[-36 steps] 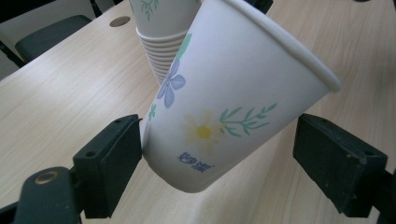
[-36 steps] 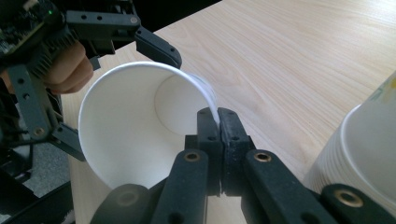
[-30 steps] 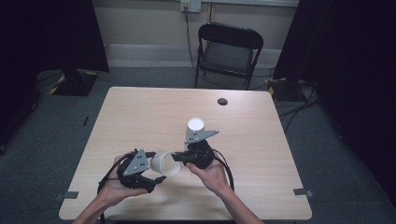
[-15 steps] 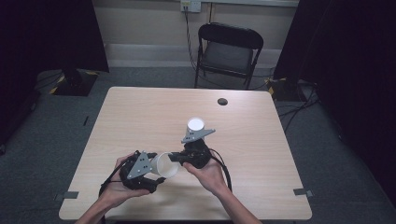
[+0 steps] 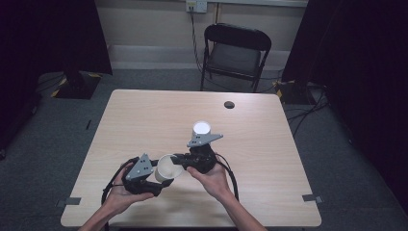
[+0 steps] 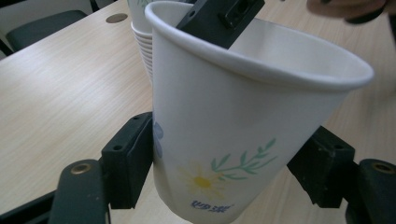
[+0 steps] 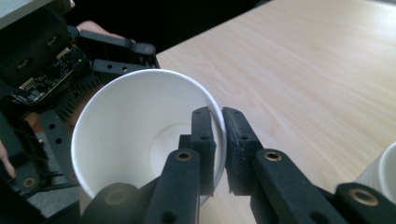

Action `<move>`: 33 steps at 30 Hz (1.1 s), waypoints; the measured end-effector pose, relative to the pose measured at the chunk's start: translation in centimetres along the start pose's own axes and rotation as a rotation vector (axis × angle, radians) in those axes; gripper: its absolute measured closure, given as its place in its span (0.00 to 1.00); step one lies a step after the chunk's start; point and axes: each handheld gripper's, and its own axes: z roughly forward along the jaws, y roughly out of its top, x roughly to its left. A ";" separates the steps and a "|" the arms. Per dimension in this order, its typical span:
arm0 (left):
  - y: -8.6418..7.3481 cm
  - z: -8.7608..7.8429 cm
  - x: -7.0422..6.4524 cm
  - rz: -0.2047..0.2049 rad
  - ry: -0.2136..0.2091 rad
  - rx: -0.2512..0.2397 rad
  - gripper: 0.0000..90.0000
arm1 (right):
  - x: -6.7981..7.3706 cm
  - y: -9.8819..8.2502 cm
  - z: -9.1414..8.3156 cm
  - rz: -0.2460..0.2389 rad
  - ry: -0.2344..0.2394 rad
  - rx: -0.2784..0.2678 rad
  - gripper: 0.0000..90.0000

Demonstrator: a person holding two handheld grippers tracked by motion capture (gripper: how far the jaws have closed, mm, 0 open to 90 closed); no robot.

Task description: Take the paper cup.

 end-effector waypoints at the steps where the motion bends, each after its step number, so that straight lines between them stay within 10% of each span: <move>1: 0.0 0.0 0.0 0.000 0.000 0.000 0.32 | 0.0 0.0 0.0 0.000 0.000 0.000 0.92; 6: 0.0 -0.3 0.3 -0.039 -0.014 -0.021 0.32 | 0.1 0.1 0.0 -0.012 0.003 -0.060 0.95; 21: -0.1 -0.1 0.2 -0.018 0.014 0.003 0.30 | 0.1 0.5 0.8 0.034 0.017 -0.013 0.97; 33: -0.1 -0.5 0.7 -0.099 -0.038 -0.034 0.33 | 0.4 0.6 0.8 0.006 0.005 -0.075 0.94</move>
